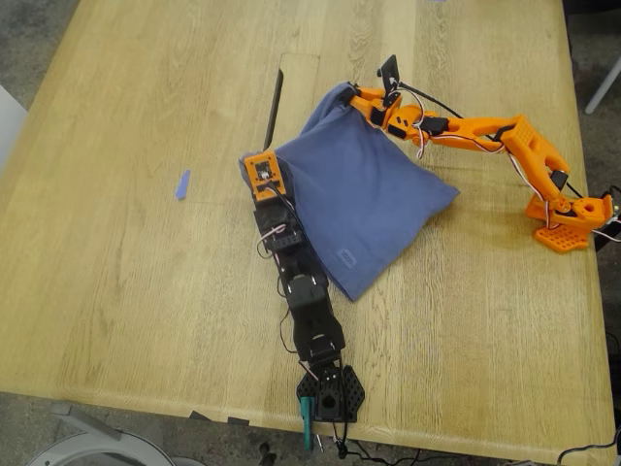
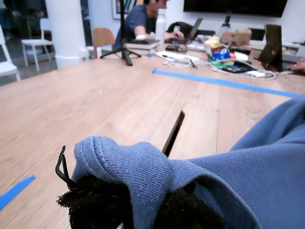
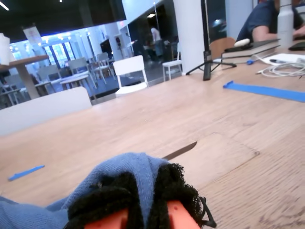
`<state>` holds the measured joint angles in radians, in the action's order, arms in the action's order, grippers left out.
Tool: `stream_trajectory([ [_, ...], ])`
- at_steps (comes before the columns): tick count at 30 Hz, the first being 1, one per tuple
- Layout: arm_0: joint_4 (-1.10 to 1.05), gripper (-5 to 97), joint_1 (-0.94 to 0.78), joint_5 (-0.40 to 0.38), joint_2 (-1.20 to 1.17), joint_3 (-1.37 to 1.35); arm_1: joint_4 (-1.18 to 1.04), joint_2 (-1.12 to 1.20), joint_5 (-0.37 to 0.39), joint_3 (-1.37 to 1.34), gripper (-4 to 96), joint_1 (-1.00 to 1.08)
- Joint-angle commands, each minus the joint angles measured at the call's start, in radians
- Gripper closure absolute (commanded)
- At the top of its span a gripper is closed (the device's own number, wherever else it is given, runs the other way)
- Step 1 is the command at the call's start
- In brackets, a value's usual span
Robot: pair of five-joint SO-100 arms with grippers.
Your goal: Fold a T-shirt
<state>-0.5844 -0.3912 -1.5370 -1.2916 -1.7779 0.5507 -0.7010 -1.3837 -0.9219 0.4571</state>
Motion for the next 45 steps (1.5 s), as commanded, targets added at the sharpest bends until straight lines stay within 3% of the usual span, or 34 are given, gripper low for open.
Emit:
stream_trajectory([
  [1,0.009,92,-0.117,-0.038,-0.014,0.239,0.037,0.002,-0.002,0.115,91.3,0.074],
  [9,0.337,92,-0.112,-0.135,-0.028,0.308,0.054,0.035,0.000,0.192,91.3,0.115],
  [19,0.818,92,-0.075,-0.146,-0.051,0.558,-0.160,-0.012,0.000,0.296,91.3,0.124],
  [45,1.816,92,0.051,-0.152,-0.313,0.767,-1.661,-0.298,-0.028,0.638,91.3,0.129],
])
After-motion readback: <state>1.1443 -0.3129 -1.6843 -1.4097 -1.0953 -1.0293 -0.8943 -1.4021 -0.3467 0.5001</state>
